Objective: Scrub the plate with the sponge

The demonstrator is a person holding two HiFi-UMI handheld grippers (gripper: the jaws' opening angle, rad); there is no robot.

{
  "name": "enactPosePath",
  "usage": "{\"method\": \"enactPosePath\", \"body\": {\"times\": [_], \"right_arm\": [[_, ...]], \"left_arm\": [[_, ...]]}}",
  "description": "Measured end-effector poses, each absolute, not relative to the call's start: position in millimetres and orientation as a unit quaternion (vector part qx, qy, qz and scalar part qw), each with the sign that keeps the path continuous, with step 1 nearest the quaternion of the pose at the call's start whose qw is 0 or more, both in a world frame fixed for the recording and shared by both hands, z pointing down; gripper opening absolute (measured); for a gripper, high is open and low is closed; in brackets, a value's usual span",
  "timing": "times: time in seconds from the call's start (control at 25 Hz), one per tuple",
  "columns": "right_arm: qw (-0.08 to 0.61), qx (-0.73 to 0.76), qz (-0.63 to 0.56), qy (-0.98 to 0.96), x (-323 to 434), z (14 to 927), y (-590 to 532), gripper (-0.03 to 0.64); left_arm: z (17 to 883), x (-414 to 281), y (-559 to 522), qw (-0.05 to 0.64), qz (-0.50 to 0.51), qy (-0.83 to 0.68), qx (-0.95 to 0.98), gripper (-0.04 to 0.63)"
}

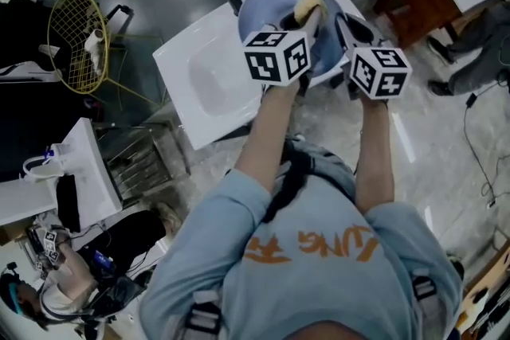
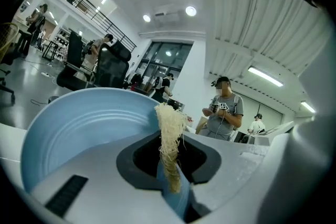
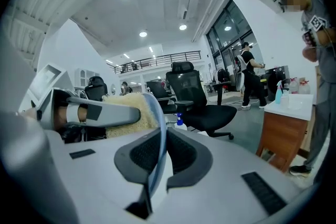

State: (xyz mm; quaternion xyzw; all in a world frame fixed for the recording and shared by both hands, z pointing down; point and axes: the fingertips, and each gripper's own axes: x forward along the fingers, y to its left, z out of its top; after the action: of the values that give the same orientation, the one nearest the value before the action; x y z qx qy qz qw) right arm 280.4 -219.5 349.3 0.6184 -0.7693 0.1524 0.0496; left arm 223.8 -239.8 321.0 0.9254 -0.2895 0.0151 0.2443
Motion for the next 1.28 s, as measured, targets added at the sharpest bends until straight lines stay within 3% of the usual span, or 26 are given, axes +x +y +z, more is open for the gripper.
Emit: {"method": "enactPosePath", "body": {"times": [0.36, 0.84, 1.08, 1.28], "right_arm": [[0.016, 0.607, 0.162, -0.778, 262, 341, -240, 0.018], [-0.018, 0.576, 0.175, -0.798, 200, 337, -266, 0.018], [-0.024, 0.581, 0.186, -0.792, 193, 343, -263, 0.018], [-0.023, 0.593, 0.190, -0.782, 202, 349, -252, 0.018]], "left_arm": [[335, 153, -264, 0.253, 0.010, -0.362, 0.897, 0.049], [379, -14, -269, 0.296, -0.004, -0.501, 0.814, 0.049], [389, -35, -257, 0.308, -0.007, -0.514, 0.800, 0.049], [369, -2, -249, 0.310, -0.039, -0.473, 0.824, 0.049]]}}
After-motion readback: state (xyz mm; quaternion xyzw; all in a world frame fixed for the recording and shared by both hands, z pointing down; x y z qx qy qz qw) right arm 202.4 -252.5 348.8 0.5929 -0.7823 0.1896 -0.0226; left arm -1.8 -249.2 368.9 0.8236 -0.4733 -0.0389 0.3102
